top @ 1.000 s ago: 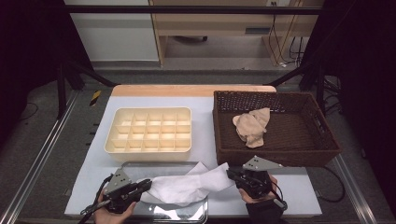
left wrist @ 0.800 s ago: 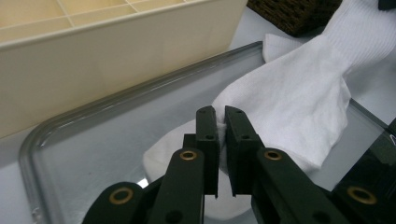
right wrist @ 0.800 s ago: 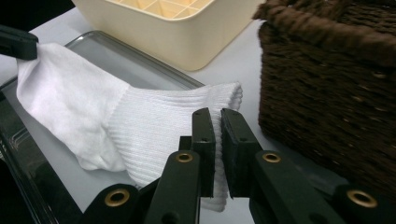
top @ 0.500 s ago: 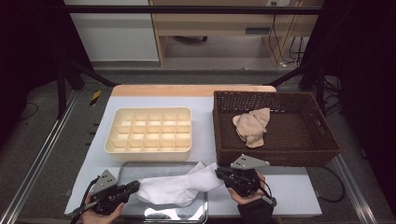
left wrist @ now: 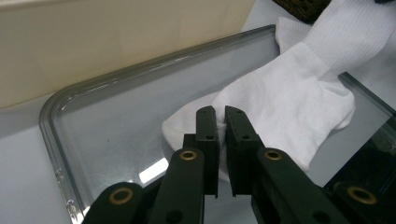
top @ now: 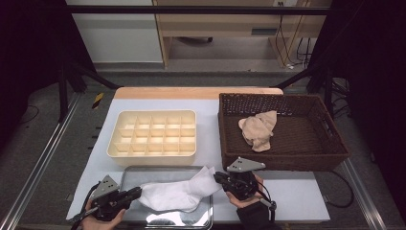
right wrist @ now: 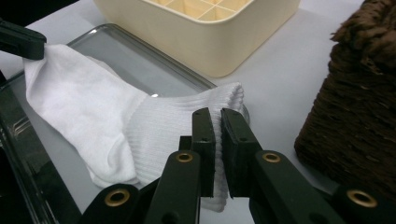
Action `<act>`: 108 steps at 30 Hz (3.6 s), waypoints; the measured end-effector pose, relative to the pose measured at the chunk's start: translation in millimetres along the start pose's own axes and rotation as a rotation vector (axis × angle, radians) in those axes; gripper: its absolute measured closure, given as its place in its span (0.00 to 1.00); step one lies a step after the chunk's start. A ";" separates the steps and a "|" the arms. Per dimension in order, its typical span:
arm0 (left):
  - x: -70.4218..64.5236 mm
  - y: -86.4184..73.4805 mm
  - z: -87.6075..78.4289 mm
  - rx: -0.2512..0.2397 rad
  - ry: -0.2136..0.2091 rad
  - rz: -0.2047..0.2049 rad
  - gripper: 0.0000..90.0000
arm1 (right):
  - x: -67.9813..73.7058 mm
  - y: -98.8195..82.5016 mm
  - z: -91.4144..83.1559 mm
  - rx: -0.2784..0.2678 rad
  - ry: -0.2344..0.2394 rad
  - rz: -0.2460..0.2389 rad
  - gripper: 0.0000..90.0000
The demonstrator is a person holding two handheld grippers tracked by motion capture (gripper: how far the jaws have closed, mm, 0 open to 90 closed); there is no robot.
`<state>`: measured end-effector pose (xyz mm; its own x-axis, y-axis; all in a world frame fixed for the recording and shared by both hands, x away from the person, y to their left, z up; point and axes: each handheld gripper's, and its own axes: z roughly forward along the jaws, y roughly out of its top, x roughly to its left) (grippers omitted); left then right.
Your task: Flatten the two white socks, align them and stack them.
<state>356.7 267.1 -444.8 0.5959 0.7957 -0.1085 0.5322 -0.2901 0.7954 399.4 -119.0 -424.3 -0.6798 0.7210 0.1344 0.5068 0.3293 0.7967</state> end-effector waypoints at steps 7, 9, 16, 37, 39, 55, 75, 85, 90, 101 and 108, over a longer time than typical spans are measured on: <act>-0.3 -0.5 3.1 0.004 0.005 0.008 0.93 | 0.8 3.1 16.5 0.024 -0.012 -0.029 0.94; -0.3 -0.7 4.5 0.006 0.010 0.010 0.93 | -0.8 3.2 20.6 0.026 -0.022 -0.040 0.94; 2.0 -1.2 8.8 0.018 0.023 0.013 0.93 | -9.3 3.2 39.2 0.052 -0.028 -0.064 0.93; 3.4 -2.1 11.2 0.012 0.028 0.015 0.93 | -13.1 0.2 47.2 0.048 -0.056 -0.061 0.80; 3.6 -1.9 11.2 0.010 0.030 0.014 0.93 | -9.8 2.1 39.3 0.011 -0.044 -0.057 0.80; 2.8 -2.5 11.4 0.003 0.034 0.024 0.93 | 53.9 -18.4 49.2 0.097 0.185 -0.098 0.86; 3.3 -2.6 13.1 0.001 0.036 0.015 0.93 | 59.1 -13.6 40.9 0.097 0.270 -0.095 1.00; 4.9 0.3 11.5 -0.028 0.021 0.004 0.93 | 61.2 -20.9 50.0 0.163 0.254 -0.119 0.93; 2.4 4.4 11.7 -0.049 0.009 0.008 0.93 | 40.0 -11.8 31.0 0.041 0.184 -0.069 0.90; 3.1 4.9 15.7 -0.044 0.016 0.016 0.93 | 33.4 -26.5 53.0 0.138 0.091 -0.108 0.97; 1.6 5.8 15.0 -0.066 -0.005 0.007 0.93 | 28.6 -18.8 42.4 0.096 0.091 -0.088 1.00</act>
<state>369.8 258.7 -449.3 0.6021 0.7914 -0.1056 0.4876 -0.2596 0.8336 392.9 -78.7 -460.5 -0.7669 0.6299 0.1225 0.4883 0.4489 0.7484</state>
